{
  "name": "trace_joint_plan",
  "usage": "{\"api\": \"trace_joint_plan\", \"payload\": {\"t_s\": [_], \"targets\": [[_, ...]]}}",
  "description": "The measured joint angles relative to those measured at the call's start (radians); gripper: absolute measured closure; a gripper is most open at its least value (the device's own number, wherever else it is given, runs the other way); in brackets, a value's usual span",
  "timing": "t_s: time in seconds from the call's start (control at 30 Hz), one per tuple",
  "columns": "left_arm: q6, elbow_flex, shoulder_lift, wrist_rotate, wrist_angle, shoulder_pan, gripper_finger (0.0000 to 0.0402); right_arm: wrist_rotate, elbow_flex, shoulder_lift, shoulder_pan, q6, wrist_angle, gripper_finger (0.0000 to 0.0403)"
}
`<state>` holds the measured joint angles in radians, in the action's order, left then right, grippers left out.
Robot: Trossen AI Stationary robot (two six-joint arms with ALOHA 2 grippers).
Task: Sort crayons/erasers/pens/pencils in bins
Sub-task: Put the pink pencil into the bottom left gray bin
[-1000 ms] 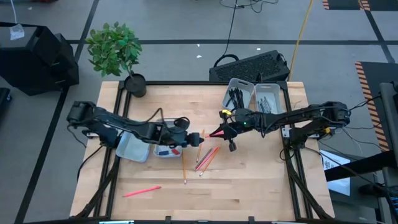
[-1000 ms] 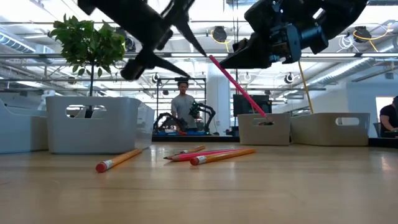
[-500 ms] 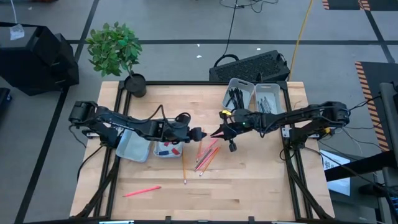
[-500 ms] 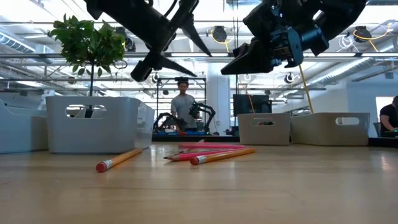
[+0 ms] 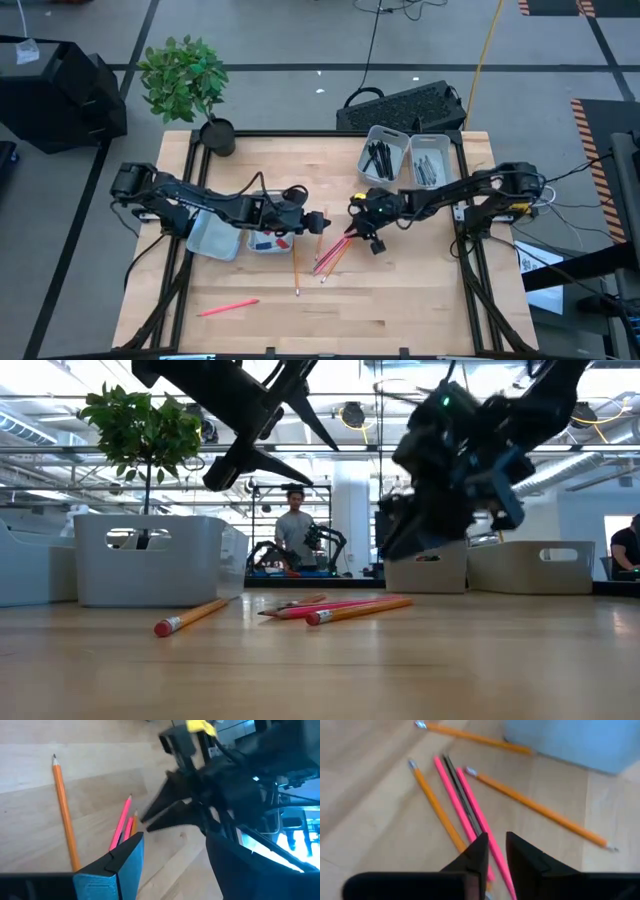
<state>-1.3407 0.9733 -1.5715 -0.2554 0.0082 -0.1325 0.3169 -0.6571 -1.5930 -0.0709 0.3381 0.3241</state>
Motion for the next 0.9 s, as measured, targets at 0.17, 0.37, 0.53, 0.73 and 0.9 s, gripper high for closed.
{"api": "trace_joint_plan", "payload": {"t_s": [0.17, 0.37, 0.53, 0.73, 0.9], "targets": [[0.004, 0.000, 0.000, -0.006, 0.002, -0.002, 0.0186, 0.013, -0.006, -0.091, -0.033, 0.090, 0.006, 0.0302], [0.003, 0.000, 0.000, -0.007, -0.006, -0.003, 0.0186, 0.113, -0.008, -0.172, -0.068, 0.118, 0.057, 0.0306], [0.004, 0.000, 0.000, -0.007, -0.006, -0.007, 0.0186, 0.148, -0.008, -0.192, -0.084, 0.117, 0.073, 0.0328], [0.011, 0.000, 0.000, -0.008, -0.006, -0.008, 0.0186, 0.167, -0.010, -0.213, -0.087, 0.066, 0.063, 0.0346], [0.026, 0.000, 0.000, -0.008, -0.006, -0.008, 0.0186, 0.154, -0.009, -0.177, -0.063, 0.025, 0.032, 0.0324]]}}
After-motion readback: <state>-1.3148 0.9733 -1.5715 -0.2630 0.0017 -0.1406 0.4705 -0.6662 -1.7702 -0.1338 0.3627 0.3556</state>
